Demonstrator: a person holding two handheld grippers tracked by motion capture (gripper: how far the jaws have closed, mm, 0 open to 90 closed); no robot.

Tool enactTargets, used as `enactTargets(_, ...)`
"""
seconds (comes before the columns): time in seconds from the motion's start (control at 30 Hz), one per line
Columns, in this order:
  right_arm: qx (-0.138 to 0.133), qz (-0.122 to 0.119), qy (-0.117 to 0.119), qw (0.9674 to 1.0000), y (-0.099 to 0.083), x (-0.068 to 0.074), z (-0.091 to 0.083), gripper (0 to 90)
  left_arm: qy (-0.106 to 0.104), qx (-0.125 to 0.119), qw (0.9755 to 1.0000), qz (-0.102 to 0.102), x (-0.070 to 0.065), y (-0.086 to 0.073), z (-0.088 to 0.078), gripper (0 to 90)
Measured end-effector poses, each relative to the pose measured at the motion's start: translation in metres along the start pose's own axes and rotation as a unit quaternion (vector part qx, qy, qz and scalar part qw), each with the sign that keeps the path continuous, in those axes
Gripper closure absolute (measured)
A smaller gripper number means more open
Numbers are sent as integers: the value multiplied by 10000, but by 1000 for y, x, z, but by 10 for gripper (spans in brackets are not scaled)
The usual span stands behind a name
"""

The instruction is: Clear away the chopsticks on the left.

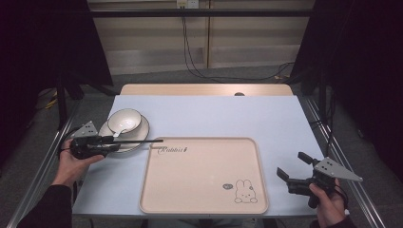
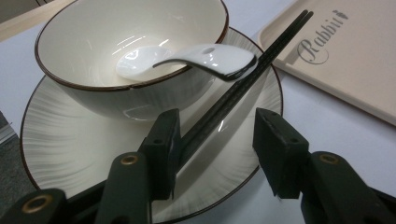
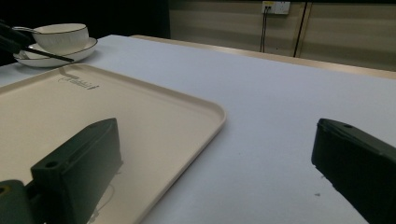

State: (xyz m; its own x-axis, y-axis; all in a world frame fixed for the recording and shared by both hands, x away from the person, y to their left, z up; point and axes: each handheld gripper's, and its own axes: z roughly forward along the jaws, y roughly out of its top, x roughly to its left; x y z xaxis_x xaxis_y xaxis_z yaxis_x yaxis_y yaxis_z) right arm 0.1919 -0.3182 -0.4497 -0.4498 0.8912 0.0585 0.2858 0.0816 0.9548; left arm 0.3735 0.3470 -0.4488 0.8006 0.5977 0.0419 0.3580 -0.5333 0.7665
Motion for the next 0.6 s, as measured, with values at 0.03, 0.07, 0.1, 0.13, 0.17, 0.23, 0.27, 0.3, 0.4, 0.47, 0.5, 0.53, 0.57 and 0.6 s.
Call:
enactTargets(0.03,-3,3,3,10000,0,0,0,11,0,0,10000,0,0,0,0,543)
enactTargets(0.07,-2,5,-1,10000,0,0,0,13,4,1,10000,56,2,-1,2,550)
enactTargets(0.1,-5,12,-10,10000,0,0,0,14,4,1,10000,56,2,-1,2,554)
enactTargets(0.13,-4,17,-4,10000,0,0,0,14,0,-45,10000,30,3,-1,3,558)
enactTargets(0.17,-10,13,-5,10000,0,0,0,14,-3,-44,10000,61,3,0,4,558)
enactTargets(0.23,-6,13,4,10000,0,0,0,14,-5,-32,10000,77,2,1,5,565)
enactTargets(0.27,-9,30,14,10000,0,0,0,14,30,-9,10000,92,2,2,5,575)
enactTargets(0.3,-9,30,14,10000,0,0,0,14,30,-9,10000,92,2,2,5,597)
enactTargets(0.4,-12,29,22,10000,0,0,0,14,-15,-8,9999,157,2,3,6,606)
enactTargets(0.47,-7,25,22,10000,0,0,0,14,9,13,9998,192,1,4,6,610)
enactTargets(0.5,-7,30,21,10000,0,0,0,14,-30,53,9998,202,0,4,6,612)
enactTargets(0.53,-7,43,27,10000,0,0,0,14,-42,56,9997,255,0,4,6,625)
enactTargets(0.57,-15,46,21,10000,0,0,0,14,-37,35,9997,251,0,4,6,642)
enactTargets(0.6,-7,19,17,10000,0,0,0,14,-81,36,9996,260,-1,3,7,648)
